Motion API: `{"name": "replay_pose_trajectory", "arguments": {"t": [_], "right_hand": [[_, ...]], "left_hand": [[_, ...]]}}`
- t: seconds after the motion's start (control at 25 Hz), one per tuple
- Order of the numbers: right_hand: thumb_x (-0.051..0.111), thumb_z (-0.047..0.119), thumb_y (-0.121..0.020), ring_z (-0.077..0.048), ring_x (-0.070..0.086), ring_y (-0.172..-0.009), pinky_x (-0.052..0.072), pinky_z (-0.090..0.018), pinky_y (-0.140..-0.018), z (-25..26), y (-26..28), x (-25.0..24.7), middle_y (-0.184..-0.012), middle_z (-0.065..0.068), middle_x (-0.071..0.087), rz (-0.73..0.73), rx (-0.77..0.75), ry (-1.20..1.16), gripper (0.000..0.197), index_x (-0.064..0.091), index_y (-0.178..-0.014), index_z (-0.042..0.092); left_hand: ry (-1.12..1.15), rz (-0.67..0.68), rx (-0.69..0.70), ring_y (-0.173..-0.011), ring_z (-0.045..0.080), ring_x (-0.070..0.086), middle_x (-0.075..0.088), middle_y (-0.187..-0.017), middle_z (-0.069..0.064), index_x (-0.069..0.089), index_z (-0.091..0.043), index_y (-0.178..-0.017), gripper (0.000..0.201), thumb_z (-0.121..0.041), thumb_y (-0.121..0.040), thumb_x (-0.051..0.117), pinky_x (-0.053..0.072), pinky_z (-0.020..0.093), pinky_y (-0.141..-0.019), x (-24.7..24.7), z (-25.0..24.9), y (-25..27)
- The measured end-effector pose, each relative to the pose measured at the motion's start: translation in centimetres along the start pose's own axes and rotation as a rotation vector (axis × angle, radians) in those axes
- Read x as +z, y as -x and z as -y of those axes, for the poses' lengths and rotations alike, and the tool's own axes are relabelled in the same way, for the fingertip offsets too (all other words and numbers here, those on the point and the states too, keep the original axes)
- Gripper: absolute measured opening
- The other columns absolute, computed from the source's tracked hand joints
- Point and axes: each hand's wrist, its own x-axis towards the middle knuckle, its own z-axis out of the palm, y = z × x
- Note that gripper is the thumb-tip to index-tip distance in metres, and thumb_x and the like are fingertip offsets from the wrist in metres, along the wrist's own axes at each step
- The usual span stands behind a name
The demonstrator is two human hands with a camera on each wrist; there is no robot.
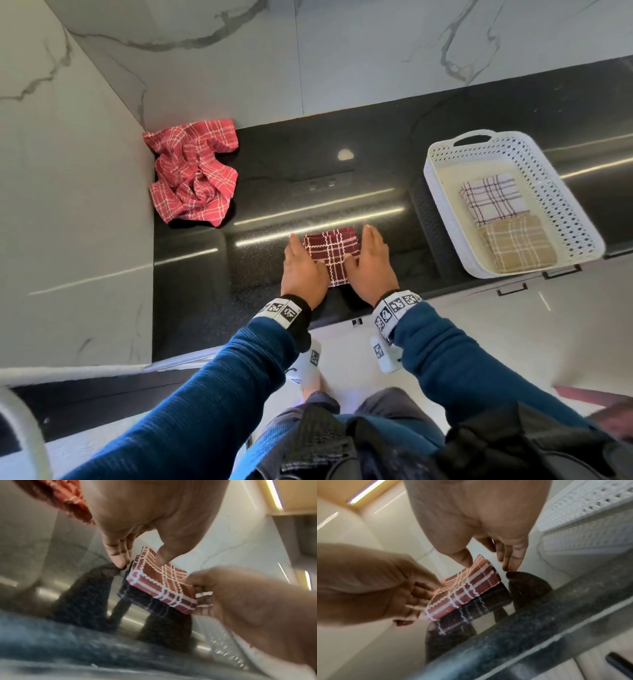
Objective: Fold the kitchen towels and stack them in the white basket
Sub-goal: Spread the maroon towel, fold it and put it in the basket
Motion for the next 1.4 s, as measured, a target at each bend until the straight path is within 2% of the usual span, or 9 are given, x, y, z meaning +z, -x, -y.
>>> {"name": "replay_pose_trajectory", "arguments": {"t": [0.12,0.28,0.4,0.6,0.76,0.96,1.08,1.2,1.4], "right_hand": [[0.056,0.021,-0.091,-0.032,0.056,-0.108,0.050,-0.052,-0.098,-0.9,0.7,0.3,-0.122,-0.013,0.052,-0.008,0.092,-0.069,0.024,0.053,-0.112,0.011],[0.058,0.023,-0.097,-0.020,0.060,-0.092,0.054,-0.039,-0.091,-1.5,0.1,-1.2,-0.115,-0.004,0.048,0.085,0.065,-0.158,0.015,0.062,-0.109,0.016],[0.055,0.032,-0.103,-0.019,0.063,-0.097,0.049,-0.028,-0.085,-2.4,-0.7,-3.6,-0.114,-0.006,0.060,0.119,0.102,-0.297,0.029,0.065,-0.121,0.012],[0.053,0.049,-0.102,-0.016,0.075,-0.090,0.060,-0.038,-0.087,-4.2,-2.3,-10.7,-0.103,-0.001,0.076,0.155,0.145,-0.627,0.036,0.065,-0.118,0.019],[0.066,0.028,-0.097,-0.017,0.076,-0.087,0.063,-0.034,-0.077,-7.9,-3.6,-20.4,-0.103,-0.003,0.075,-0.041,0.144,-0.705,0.028,0.067,-0.123,0.017],[0.063,0.023,-0.094,-0.014,0.076,-0.082,0.060,-0.029,-0.070,-15.4,-6.8,-29.2,-0.099,-0.001,0.076,-0.075,0.246,-0.527,0.026,0.069,-0.120,0.020],[0.064,0.017,-0.094,-0.016,0.073,-0.086,0.060,-0.033,-0.078,-17.8,-9.2,-31.1,-0.096,0.001,0.075,-0.093,0.215,-0.375,0.012,0.071,-0.104,0.019],[0.066,0.017,-0.093,-0.022,0.069,-0.092,0.056,-0.035,-0.084,-20.1,-11.3,-30.9,-0.105,-0.006,0.074,-0.098,0.253,-0.187,0.018,0.073,-0.110,0.013],[0.062,0.017,-0.099,-0.019,0.060,-0.087,0.044,-0.023,-0.067,-21.3,-12.0,-29.6,-0.121,-0.011,0.070,-0.059,0.310,-0.099,0.033,0.065,-0.130,0.009]], "left_hand": [[0.196,-0.021,-0.186,-0.119,0.031,0.060,0.056,-0.131,0.014,0.039,-0.008,-0.138,0.063,-0.022,-0.082,0.064,0.054,0.051,-0.099,0.5,-0.4,-0.8],[0.575,0.019,-0.465,-0.081,0.024,0.077,0.075,-0.102,0.013,0.055,0.001,-0.124,0.051,-0.022,-0.083,0.078,0.065,0.040,-0.072,0.8,-2.0,-1.3],[0.736,0.101,-0.416,-0.087,0.025,0.078,0.079,-0.098,0.012,0.069,-0.004,-0.114,0.026,-0.015,-0.092,0.074,0.063,0.038,-0.078,0.3,-4.6,-0.4],[0.961,0.196,-0.245,-0.098,0.028,0.076,0.077,-0.108,0.014,0.066,-0.008,-0.119,0.024,-0.025,-0.102,0.062,0.062,0.037,-0.077,0.7,-12.7,1.6],[0.836,0.255,-0.114,-0.101,0.026,0.075,0.076,-0.112,0.012,0.064,-0.008,-0.122,0.024,-0.022,-0.102,0.061,0.061,0.043,-0.088,5.2,-19.7,0.6],[0.532,0.243,-0.068,-0.094,0.022,0.076,0.078,-0.102,0.006,0.070,-0.015,-0.100,0.009,-0.022,-0.095,0.068,0.061,0.043,-0.089,14.0,-27.0,-4.2],[0.403,0.246,-0.082,-0.095,0.027,0.075,0.077,-0.104,0.009,0.072,-0.012,-0.102,0.018,-0.023,-0.088,0.071,0.061,0.047,-0.090,17.7,-29.1,-7.8],[0.247,0.259,-0.101,-0.098,0.031,0.072,0.075,-0.108,0.014,0.071,-0.003,-0.111,0.022,-0.017,-0.094,0.068,0.060,0.047,-0.091,20.2,-30.2,-9.6],[0.068,0.303,-0.095,-0.099,0.032,0.072,0.075,-0.105,0.014,0.070,0.000,-0.106,0.024,-0.018,-0.093,0.063,0.059,0.048,-0.091,22.2,-29.0,-10.1]]}}
